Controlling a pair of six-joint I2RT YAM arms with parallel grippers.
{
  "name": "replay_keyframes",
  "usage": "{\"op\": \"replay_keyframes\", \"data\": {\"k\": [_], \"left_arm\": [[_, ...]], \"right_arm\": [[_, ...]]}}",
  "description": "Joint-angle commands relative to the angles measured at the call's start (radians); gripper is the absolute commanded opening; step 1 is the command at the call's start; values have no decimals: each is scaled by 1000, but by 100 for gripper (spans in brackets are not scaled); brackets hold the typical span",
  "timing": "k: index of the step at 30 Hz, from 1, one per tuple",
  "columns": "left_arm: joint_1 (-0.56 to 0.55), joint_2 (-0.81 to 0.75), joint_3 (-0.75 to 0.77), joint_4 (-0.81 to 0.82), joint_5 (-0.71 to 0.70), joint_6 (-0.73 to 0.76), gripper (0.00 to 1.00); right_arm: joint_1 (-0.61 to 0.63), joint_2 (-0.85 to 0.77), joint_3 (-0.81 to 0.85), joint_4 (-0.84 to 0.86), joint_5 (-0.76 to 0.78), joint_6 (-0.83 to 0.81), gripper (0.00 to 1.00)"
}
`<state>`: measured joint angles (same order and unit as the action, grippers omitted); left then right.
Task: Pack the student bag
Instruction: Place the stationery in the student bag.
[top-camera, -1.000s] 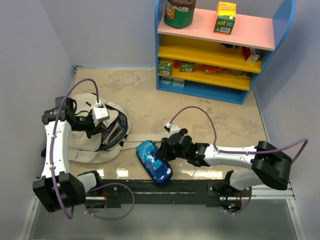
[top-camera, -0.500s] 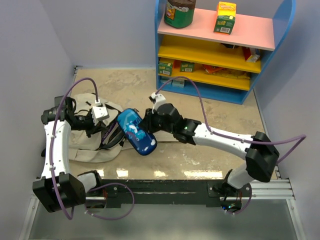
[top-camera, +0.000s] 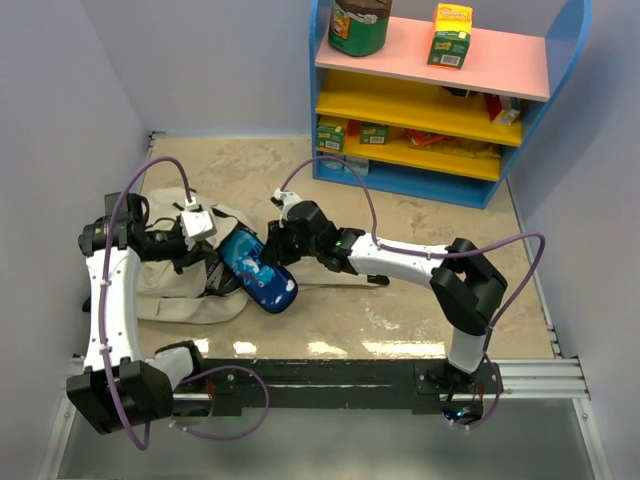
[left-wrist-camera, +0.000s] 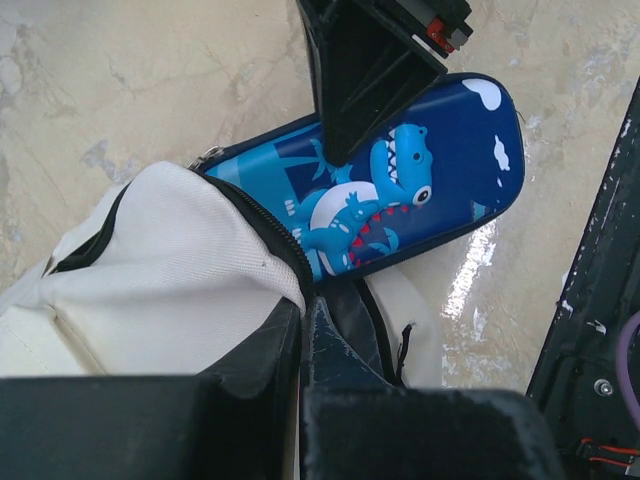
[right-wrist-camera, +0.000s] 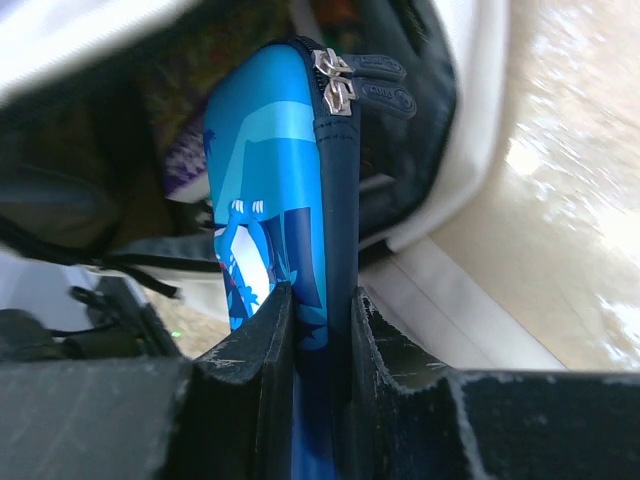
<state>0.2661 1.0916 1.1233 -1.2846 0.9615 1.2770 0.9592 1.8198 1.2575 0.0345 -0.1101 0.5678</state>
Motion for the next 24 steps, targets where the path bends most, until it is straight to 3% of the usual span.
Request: {"op": "replay_keyframes", "data": {"k": [1, 10, 17, 23, 24], "left_arm": [[-8, -16, 13, -32, 117, 31, 1], [-10, -13, -2, -32, 125, 38, 1], [-22, -30, 16, -33, 158, -1, 1], [-59, -21, 10, -32, 194, -44, 1], [-67, -22, 7, -32, 194, -50, 1]], "right_arm": [[7, -13, 68, 100, -94, 21, 0], [6, -51, 71, 107, -111, 26, 0], [4, 181, 313, 114, -148, 66, 0], [6, 328, 453, 323, -74, 188, 0], [6, 357, 459, 422, -59, 213, 0]]}}
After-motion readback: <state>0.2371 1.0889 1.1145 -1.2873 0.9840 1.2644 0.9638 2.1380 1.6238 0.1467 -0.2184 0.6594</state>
